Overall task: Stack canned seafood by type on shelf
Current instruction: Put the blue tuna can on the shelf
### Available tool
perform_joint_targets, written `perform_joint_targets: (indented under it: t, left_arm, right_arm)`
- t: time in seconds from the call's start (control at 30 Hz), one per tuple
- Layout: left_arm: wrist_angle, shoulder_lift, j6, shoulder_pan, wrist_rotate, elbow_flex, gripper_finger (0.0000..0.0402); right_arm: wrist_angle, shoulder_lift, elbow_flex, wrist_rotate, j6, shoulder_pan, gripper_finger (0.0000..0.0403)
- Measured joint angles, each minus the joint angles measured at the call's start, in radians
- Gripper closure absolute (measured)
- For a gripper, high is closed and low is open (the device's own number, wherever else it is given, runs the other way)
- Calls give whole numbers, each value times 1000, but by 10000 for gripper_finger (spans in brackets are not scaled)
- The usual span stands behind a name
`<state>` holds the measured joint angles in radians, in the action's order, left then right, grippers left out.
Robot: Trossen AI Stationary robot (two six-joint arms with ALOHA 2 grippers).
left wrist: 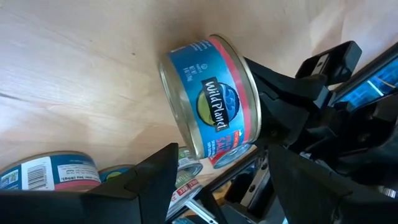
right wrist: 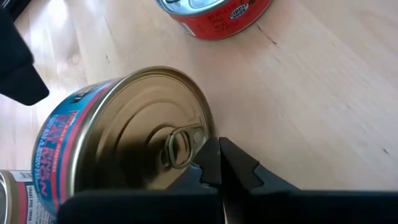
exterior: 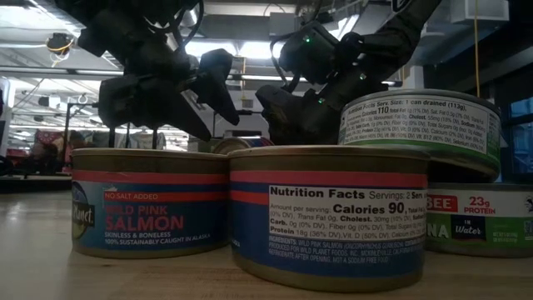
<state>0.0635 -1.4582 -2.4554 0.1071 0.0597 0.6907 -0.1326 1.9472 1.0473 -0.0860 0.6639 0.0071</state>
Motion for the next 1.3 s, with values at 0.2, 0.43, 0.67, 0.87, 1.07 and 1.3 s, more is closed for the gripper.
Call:
perform_joint_targets:
  t: [0.2, 0.43, 0.67, 0.87, 1.07, 1.3]
  left_arm:
    - [0, 0, -4, 0, 0, 0, 160]
    - [-1, -24, -7, -5, 0, 20, 160]
    - [3, -91, 0, -29, -33, 95, 160]
    - [0, -117, -8, -43, -88, 103, 160]
    - [16, -153, -16, -62, -134, 105, 160]
    - [-2, -162, -20, -102, -143, 103, 160]
  right_arm:
    - [0, 0, 0, 0, -8, 0, 402]
    - [-2, 0, 0, 1, -10, 0, 402]
    - [-8, -1, 1, 1, -18, 0, 402]
    - [-15, -1, 1, 1, -25, 0, 402]
    - [-27, -1, 1, 15, -41, 15, 402]
    - [-27, -1, 0, 41, -67, 47, 402]
